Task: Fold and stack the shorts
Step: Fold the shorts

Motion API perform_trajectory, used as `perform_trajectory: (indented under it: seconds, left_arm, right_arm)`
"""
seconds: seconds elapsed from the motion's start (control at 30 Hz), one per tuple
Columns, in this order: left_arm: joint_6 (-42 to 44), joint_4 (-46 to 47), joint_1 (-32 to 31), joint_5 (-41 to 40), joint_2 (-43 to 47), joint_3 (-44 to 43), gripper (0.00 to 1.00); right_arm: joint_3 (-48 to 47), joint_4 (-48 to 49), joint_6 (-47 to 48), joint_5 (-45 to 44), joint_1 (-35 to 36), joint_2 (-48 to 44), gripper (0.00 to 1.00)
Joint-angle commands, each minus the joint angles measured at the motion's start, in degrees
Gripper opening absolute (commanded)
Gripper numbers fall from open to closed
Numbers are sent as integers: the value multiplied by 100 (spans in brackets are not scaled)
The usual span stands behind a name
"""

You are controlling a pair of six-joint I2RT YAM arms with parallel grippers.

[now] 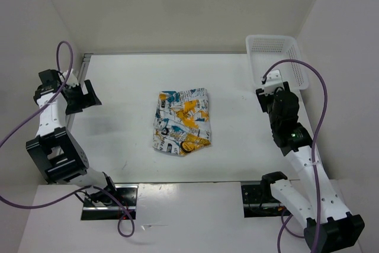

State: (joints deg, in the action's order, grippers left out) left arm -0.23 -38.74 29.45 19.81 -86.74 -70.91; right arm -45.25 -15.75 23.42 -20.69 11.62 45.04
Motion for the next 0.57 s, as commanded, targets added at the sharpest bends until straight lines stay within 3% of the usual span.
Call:
perform_trajectory:
  seconds: [0.0, 0.27, 0.53]
  left_arm:
    - [23, 139, 34, 172, 306, 16, 100]
    - [23, 253, -132, -645, 359, 131, 100]
    - [23, 253, -133, -531, 412, 183, 100]
  right_arm:
    - [78, 72, -110, 47, -37, -83, 63]
    - [184, 19, -110, 205, -37, -135, 63]
    - [184, 19, -57, 311, -37, -135, 63]
